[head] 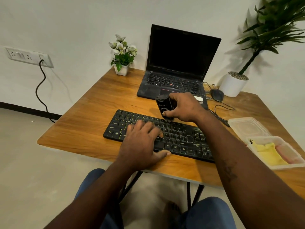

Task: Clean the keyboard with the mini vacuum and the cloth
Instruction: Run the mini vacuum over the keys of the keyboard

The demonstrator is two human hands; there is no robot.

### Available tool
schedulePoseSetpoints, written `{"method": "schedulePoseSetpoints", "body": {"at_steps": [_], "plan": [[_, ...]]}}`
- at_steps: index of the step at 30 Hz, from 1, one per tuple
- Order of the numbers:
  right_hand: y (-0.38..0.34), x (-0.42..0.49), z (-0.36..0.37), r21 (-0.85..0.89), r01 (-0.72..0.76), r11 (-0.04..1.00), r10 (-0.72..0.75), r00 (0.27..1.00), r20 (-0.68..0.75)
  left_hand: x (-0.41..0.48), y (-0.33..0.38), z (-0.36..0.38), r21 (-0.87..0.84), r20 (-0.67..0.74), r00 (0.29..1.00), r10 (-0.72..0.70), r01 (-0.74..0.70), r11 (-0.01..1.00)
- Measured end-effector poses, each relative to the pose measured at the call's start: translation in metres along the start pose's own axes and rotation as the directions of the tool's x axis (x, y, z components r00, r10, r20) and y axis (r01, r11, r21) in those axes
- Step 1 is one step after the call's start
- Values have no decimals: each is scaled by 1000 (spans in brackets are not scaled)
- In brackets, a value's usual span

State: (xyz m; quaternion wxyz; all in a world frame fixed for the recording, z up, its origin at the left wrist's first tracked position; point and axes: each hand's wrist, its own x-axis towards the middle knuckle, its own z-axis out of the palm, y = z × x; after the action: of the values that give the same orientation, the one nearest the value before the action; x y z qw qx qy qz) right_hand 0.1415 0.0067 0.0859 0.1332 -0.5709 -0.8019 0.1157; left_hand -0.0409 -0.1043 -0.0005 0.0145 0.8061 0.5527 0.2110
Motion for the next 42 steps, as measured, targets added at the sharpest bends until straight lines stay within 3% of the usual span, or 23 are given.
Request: {"method": "schedulePoseSetpoints", "body": {"at_steps": [10, 16, 20, 29, 34, 42], "plan": [[2, -8, -1, 41, 30, 999, -31, 999, 12, 1, -1, 1, 3, -4, 1000, 3, -3, 1000], [13, -3, -1, -7, -42, 999, 42, 998, -45, 0, 0, 1, 1, 4, 1000, 2, -2, 1000], [19, -9, -2, 171, -61, 983, 62, 998, -2, 0, -1, 1, 1, 2, 1000, 4, -4, 1000], [78, -54, -31, 161, -216, 963, 223, 974, -31, 1, -1, 2, 3, 13, 1000, 4, -4, 1000], [71, -62, -23, 219, -176, 960, 206, 971, -120, 0, 0, 1, -9, 4, 1000, 2, -2, 1000], [66, -70, -18, 254, -153, 955, 186, 976, -113, 0, 1, 0, -2, 9, 1000, 2, -2, 1000]]}}
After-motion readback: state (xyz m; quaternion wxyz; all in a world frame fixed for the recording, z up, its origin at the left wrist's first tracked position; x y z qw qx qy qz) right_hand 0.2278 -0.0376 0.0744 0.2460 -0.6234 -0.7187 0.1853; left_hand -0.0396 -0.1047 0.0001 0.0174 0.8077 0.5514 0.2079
